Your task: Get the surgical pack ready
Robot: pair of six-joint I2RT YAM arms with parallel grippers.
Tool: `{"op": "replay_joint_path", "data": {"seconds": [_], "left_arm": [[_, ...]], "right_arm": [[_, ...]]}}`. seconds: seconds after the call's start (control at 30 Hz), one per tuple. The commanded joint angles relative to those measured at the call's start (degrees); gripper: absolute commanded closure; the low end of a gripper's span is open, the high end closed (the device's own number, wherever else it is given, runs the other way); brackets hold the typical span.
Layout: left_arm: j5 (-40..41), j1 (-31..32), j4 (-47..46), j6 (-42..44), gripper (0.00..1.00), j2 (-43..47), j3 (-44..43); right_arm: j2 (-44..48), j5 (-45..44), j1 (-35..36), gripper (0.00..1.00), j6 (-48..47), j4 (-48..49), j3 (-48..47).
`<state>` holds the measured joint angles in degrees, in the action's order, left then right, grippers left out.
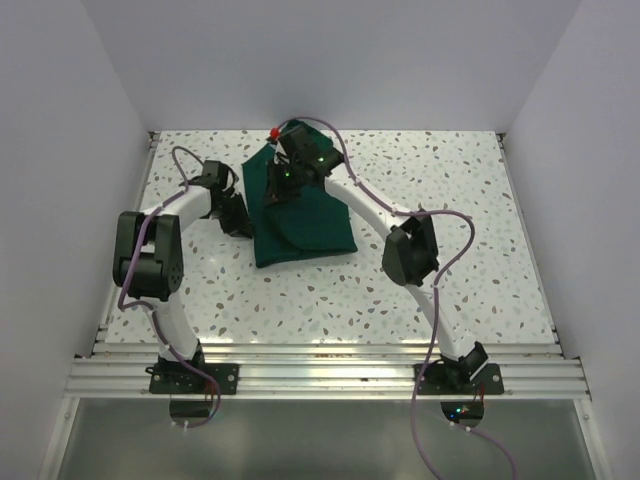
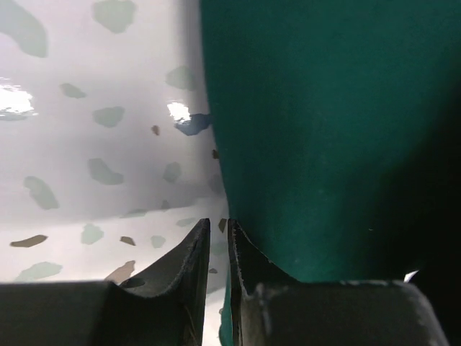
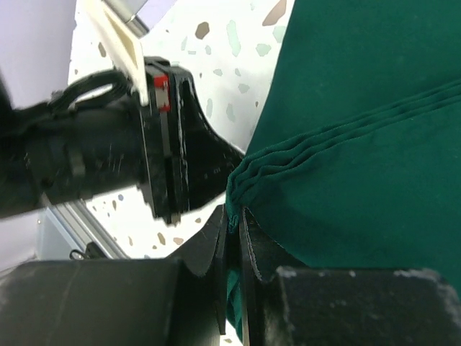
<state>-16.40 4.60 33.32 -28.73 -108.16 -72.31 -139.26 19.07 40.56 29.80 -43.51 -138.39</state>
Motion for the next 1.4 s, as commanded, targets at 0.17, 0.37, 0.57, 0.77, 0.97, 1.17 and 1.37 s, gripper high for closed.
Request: {"op": "replay_joint_path", "data": {"seconds": [0.17,0.37,0.57,0.77,0.97,1.17,1.37], "left_arm": [[-1.9,1.3,-3.0,0.2,0.81,-0.6,-1.3],[-1.4,1.3,-3.4,-0.4,0.81,0.1,-0.3],[0.4,1.1,-2.2,0.3,0.78,1.8,0.2],[-3.7,1.5,-4.2,-1.4,0.78,0.1,0.9],[-3.3,3.0,-4.8,-2.3,0.77,0.3,0.2],[0.8,1.6,-2.1,-1.6,0.71,2.5,0.9],[2.0,-2.2,1.9,1.7,0.64,7.1,-0.5]], "right_arm": [[-2.9,-1.7,1.5,1.00,3.9,6.2,-4.9],[-4.3,-4.0,1.6,0.99,4.8,7.9,-4.3],[-5.9,-4.4,1.9,0.97,6.0,7.6,-4.2],[-6.5,-5.2,2.5,0.97,7.5,9.0,-3.9],[-8.0,-4.3,3.7,0.98,8.4,9.0,-3.6],[-8.0,-4.5,3.5,0.81,7.1,7.1,-5.0],[-3.2,-3.6,0.8,0.47,4.1,4.2,-5.2]]}}
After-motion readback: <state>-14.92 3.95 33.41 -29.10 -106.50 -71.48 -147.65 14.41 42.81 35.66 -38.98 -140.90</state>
